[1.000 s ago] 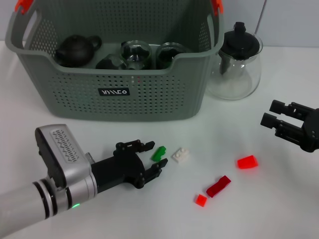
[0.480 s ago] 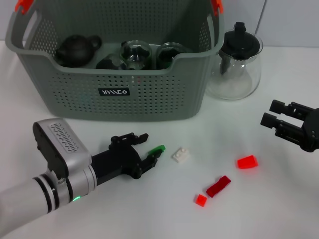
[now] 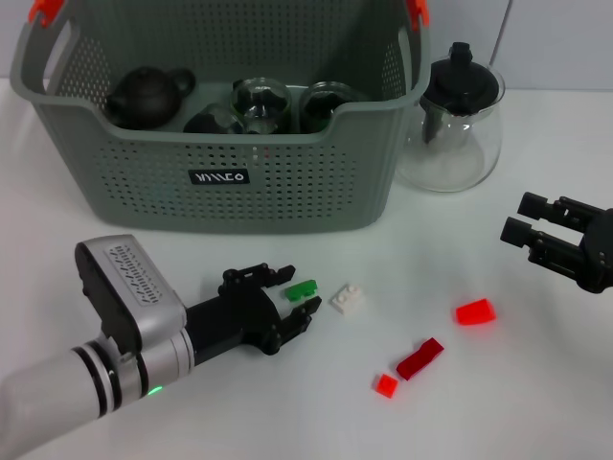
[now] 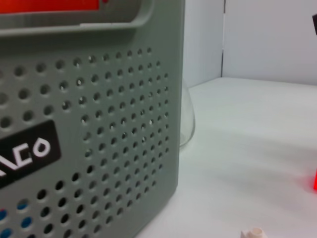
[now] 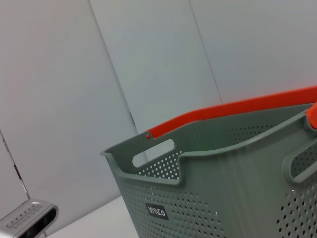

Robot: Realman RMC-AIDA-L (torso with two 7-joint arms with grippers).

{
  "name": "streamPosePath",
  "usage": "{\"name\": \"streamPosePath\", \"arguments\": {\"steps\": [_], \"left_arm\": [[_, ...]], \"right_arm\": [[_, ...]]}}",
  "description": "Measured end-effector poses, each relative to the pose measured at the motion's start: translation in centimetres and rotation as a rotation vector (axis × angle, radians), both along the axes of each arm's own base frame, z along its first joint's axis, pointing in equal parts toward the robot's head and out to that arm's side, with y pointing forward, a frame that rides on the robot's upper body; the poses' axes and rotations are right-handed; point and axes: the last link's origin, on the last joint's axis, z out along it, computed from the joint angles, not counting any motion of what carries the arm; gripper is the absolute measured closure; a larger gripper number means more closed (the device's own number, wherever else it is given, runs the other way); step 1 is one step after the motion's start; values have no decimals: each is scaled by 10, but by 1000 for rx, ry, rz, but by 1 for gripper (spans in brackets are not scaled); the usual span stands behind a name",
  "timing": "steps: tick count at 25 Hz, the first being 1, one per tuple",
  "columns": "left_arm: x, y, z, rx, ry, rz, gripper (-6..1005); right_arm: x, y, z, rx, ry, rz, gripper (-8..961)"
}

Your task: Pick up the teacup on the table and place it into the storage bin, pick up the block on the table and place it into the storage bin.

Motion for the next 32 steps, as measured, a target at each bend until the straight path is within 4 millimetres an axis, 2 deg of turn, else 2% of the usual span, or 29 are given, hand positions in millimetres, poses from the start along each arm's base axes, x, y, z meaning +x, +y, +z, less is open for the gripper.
{"name": "streamPosePath", "arguments": {"steps": [12, 21, 23, 27, 30, 32], "left_arm": [[-1, 1, -1, 5, 17, -1, 575], [-3, 0, 2, 9, 9, -1, 838], [-4, -2, 5, 12, -12, 1, 838], [-14, -6, 22, 5, -63, 43, 839], [-25, -12, 43, 2, -110, 80, 839], [-32, -16, 65, -6, -160, 101, 839]], "right_arm": [[2, -1, 0, 1, -1, -6, 360], [3, -3, 0, 0, 0, -9, 360], [3, -3, 1, 0, 0, -9, 360], [3, -3, 1, 1, 0, -9, 360], [3, -3, 1, 1, 0, -8, 360], [3, -2, 1, 1, 0, -7, 360]]}}
